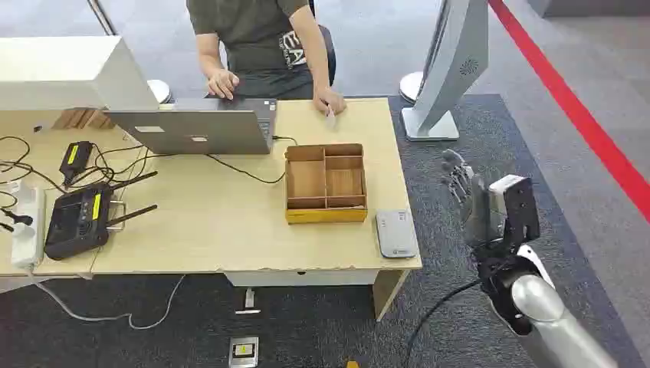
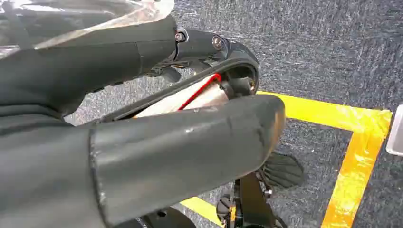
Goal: Pass the card to the sensor for recognition and then transmit it.
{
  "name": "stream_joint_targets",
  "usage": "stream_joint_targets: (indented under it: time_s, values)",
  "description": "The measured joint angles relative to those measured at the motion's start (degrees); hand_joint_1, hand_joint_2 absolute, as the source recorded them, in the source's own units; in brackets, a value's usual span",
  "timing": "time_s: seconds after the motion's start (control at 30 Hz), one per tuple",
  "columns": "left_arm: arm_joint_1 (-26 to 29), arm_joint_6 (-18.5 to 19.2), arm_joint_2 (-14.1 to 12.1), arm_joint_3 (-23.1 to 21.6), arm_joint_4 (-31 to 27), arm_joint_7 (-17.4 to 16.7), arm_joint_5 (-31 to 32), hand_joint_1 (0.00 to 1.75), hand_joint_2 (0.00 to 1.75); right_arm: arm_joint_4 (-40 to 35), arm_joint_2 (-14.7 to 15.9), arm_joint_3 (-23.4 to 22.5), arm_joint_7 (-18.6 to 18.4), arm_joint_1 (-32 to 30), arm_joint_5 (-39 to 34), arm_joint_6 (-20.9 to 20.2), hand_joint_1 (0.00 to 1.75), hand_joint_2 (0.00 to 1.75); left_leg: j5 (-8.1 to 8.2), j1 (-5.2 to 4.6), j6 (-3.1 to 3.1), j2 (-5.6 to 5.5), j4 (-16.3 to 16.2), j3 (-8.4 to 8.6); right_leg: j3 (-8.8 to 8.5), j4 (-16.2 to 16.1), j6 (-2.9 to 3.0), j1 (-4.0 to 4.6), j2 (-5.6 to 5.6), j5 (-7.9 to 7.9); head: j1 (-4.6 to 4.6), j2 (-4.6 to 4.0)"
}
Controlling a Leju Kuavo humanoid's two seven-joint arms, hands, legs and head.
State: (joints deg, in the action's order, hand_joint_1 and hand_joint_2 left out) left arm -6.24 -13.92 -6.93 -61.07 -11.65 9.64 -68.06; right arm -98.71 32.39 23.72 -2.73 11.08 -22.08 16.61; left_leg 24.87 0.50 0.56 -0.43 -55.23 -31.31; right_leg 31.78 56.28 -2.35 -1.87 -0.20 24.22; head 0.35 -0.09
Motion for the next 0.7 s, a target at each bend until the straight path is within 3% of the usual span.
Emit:
stream_joint_targets:
  time_s: [0.1, 0.33, 0.7]
  values:
    - [0.03, 0.02, 0.02, 0.37, 0.0, 0.04, -0.46, 0.0, 0.0, 0.42, -0.26, 0.37, 0.88, 0.19, -0.59, 0.31, 0.0, 0.0, 0.0, 0.01, 0.0, 0.0, 0.0, 0.0, 0.0, 0.0, 0.0, 0.0, 0.0, 0.0, 0.0, 0.0]
    - [-0.8, -0.33, 0.61, 1.75, -0.09, 4.72, -2.62, 0.0, 0.0, 3.96, -3.24, 1.33, 8.83, 1.54, -1.92, 1.09, 0.0, 0.0, -0.01, 0.02, 0.0, 0.0, 0.0, 0.0, 0.0, 0.0, 0.0, 0.01, 0.0, 0.0, 0.0, 0.0]
    - [-0.53, -1.73, 1.11, 3.93, -0.11, 0.87, -4.41, 0.0, 0.0, 7.98, -6.51, 2.93, 8.2, 2.2, 4.81, 8.37, 0.0, 0.0, 0.06, 0.03, 0.04, 0.02, 0.0, 0.02, 0.01, 0.0, 0.05, 0.03, 0.01, 0.03, 0.0, 0.0]
